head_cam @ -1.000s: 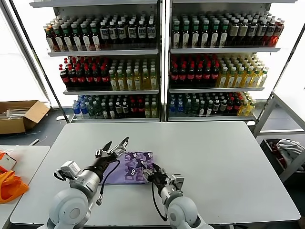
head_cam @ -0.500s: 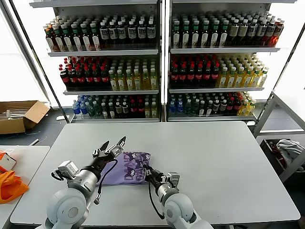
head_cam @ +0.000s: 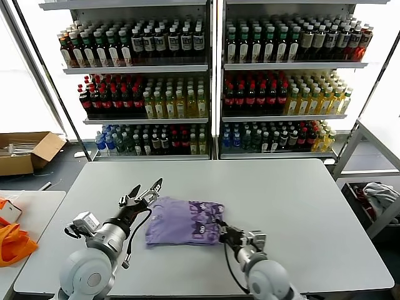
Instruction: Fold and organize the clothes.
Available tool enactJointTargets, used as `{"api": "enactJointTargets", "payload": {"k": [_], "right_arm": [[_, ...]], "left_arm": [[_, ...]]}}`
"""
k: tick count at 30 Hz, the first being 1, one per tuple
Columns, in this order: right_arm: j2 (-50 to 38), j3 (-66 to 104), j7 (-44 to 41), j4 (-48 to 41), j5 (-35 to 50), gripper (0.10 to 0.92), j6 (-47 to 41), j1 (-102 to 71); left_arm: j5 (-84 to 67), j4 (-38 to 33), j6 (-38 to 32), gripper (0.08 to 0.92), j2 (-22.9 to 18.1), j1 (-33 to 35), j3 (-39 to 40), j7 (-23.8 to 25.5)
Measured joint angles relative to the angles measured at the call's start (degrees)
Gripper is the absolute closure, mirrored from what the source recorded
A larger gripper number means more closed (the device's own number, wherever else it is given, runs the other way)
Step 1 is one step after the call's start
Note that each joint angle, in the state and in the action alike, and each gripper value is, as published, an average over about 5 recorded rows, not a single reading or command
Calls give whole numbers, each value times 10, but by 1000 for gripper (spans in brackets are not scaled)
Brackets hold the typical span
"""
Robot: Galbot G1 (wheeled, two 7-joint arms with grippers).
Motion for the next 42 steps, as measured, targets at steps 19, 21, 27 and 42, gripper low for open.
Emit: {"api": "enactJointTargets", "payload": {"k": [19, 21, 27, 42], "right_arm": [[-85, 89, -29, 97, -64, 453, 54, -75], [-75, 78, -27, 94, -72, 393, 54, -68], [-38, 37, -22, 59, -85, 236, 49, -46], [15, -21, 57, 18, -108, 203, 19, -14]], "left_arm": [[12, -3, 0, 177, -16, 7, 10, 4], [14, -5, 0, 177, -17, 8, 11, 4], [18, -5, -1, 177, -21, 12, 12, 7], [28, 5, -6, 177, -32, 31, 6, 24]]}}
